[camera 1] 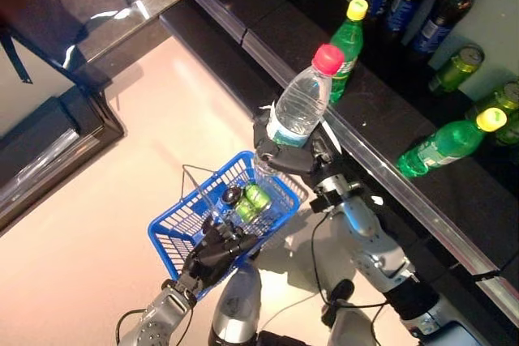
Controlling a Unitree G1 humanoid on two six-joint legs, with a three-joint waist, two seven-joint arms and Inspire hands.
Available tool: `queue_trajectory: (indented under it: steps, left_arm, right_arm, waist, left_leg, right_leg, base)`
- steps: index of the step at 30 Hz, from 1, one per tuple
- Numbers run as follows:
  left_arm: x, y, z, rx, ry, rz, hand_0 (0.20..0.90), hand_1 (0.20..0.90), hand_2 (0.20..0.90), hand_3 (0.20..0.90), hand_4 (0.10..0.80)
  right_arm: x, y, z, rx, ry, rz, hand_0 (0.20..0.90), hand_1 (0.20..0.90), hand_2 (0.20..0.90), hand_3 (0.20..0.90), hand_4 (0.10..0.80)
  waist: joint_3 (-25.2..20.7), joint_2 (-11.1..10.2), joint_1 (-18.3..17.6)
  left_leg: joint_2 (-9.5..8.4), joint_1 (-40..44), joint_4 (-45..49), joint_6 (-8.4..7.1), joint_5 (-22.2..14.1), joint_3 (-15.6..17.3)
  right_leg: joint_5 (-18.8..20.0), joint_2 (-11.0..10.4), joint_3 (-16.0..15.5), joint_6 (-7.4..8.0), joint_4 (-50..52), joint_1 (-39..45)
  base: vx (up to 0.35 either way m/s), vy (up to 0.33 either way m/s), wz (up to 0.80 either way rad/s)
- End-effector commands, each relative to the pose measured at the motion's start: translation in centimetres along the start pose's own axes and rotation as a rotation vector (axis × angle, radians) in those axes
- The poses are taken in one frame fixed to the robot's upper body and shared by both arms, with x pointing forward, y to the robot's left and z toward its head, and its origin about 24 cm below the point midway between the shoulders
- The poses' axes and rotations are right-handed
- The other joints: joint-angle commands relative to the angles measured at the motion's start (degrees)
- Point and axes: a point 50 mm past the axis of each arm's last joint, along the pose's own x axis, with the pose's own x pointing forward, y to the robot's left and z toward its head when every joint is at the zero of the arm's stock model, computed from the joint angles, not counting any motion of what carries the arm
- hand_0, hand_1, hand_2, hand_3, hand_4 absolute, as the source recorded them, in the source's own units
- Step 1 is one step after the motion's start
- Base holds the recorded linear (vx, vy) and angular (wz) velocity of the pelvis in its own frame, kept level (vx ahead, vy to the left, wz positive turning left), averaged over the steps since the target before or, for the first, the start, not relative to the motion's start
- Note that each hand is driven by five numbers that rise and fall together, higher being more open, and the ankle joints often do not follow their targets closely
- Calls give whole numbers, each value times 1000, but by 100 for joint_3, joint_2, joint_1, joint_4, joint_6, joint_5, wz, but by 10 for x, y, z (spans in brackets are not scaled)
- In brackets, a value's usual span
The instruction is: Pick up the drink and place into the basket.
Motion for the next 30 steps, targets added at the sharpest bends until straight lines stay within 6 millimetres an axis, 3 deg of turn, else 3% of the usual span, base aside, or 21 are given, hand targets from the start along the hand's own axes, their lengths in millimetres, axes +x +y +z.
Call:
queue_trajectory:
  steps: [1, 8, 13, 30]
  left_arm:
    - [11, -115, 41, 41, -230, -814, 300, 300, 300, 200, 100]
    - [5, -148, 53, 134, -225, -1058, 300, 300, 300, 200, 100]
    - [7, -164, 54, 117, -181, -1144, 300, 300, 300, 200, 100]
    - [2, -164, 54, 74, -163, -1201, 300, 300, 300, 200, 100]
  right_arm:
    - [21, 39, 38, 68, -249, 128, 300, 300, 300, 200, 100]
    - [25, 36, 3, 75, -88, 83, 300, 300, 300, 200, 100]
    - [31, 43, -5, 33, -54, 82, 300, 300, 300, 200, 100]
    - [22, 36, -64, -23, 239, 30, 300, 300, 300, 200, 100]
  waist:
    - [-1093, 68, 123]
    - [-1087, 46, 265]
    - [-1025, 24, 350]
    - [-571, 46, 580]
  left_leg:
    - [-185, -176, 237, 225, 133, -19]
    - [-220, -229, 311, 215, 103, -130]
    - [-264, -273, 348, 231, 92, -226]
    - [-403, -505, 413, 343, 86, -348]
  right_leg:
    - [-152, 331, -53, -618, 57, 269]
    - [-142, 285, -198, -598, 51, 324]
    - [-131, 253, -264, -578, 93, 317]
    - [-85, 76, -316, -451, 253, 136]
  base:
    - [28, 11, 12]
    - [30, 9, 11]
    - [28, -2, 12]
    - [7, 7, 8]
